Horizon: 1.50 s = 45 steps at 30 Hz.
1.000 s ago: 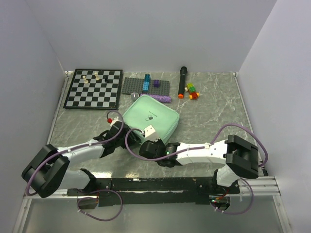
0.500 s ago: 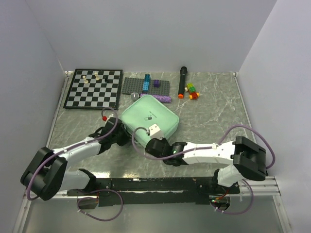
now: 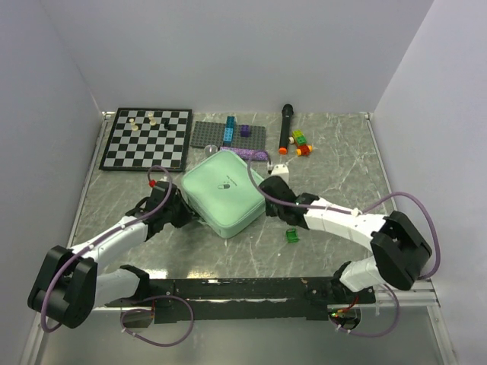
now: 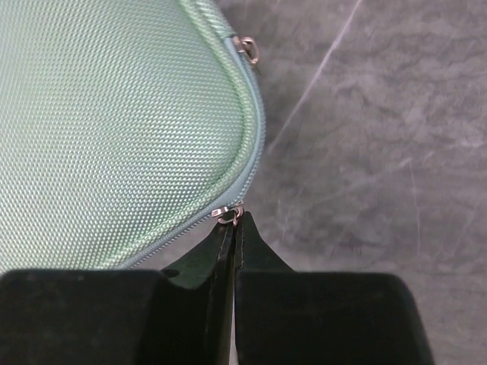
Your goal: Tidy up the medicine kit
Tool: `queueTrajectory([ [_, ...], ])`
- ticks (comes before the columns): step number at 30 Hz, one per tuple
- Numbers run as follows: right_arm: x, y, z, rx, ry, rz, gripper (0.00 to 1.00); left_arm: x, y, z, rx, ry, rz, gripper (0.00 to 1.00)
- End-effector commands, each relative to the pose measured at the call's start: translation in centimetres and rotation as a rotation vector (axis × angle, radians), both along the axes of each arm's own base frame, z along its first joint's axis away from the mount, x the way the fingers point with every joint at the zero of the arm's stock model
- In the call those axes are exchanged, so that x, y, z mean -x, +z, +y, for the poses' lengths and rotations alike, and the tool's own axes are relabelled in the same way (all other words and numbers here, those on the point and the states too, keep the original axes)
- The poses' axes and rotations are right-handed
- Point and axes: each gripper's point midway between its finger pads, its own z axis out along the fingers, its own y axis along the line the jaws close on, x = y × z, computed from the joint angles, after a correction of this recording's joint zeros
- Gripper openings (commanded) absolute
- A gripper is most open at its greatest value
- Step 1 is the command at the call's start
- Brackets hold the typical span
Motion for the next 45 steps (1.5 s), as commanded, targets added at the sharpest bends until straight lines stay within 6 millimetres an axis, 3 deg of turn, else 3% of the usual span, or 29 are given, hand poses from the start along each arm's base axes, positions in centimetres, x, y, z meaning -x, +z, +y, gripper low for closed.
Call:
queueTrajectory([
  [1, -6.4, 3.3, -5.8, 0.045, -0.278, -0.15, 0.0, -0.7, -1.0, 3.7, -0.14, 0.078, -0.011, 0.01],
  [5, -6.3, 4.4, -4.0, 0.021, -0.18, -0.175, 0.0, -1.5, -1.1, 4.8, -0.141, 0.122, 0.007, 0.01],
  [10, -2.0, 2.8, -2.1, 0.124, -0.059, -0.154, 0.0, -3.7, -0.2, 6.5, -0.16, 0.174, 0.013, 0.01],
  [13, 1.6, 1.4, 0.0, 0.179, 0.042, -0.147, 0.0, -5.1, 0.1, 7.2, -0.171, 0.189, 0.031, 0.01],
  [14, 2.6, 1.0, 0.7, 0.186, 0.07, -0.135, 0.0, -5.6, 0.4, 7.3, -0.164, 0.192, 0.025, 0.05],
  [17, 5.1, -0.1, 2.5, 0.205, 0.129, -0.106, 0.0, -6.3, 0.9, 6.5, -0.122, 0.165, 0.027, 0.35],
  [20, 6.4, -0.4, 3.7, 0.235, 0.155, -0.097, 0.0, -5.1, 0.8, 5.5, -0.06, 0.144, 0.034, 0.58],
  [23, 7.0, -0.4, 4.6, 0.243, 0.176, -0.097, 0.0, -3.5, 0.9, 4.8, -0.002, 0.141, 0.013, 0.7],
  [26, 7.1, -0.3, 5.4, 0.233, 0.198, -0.1, 0.0, -2.4, 1.3, 3.9, 0.058, 0.138, -0.02, 0.71],
  [31, 7.0, -0.2, 5.8, 0.238, 0.214, -0.101, 0.0, -2.1, 1.0, 3.0, 0.065, 0.148, -0.036, 0.67],
  [37, 7.0, 0.0, 6.0, 0.242, 0.223, -0.102, 0.0, -2.1, -0.3, 3.5, 0.009, 0.169, 0.0, 0.5],
  [42, 7.3, -0.1, 6.5, 0.221, 0.323, -0.114, 0.0, -2.6, -0.7, 4.5, -0.055, 0.184, 0.007, 0.24],
  [45, 7.2, 0.2, 6.0, 0.214, 0.356, -0.133, 0.0, -3.0, -0.7, 4.6, -0.088, 0.16, 0.027, 0.01],
])
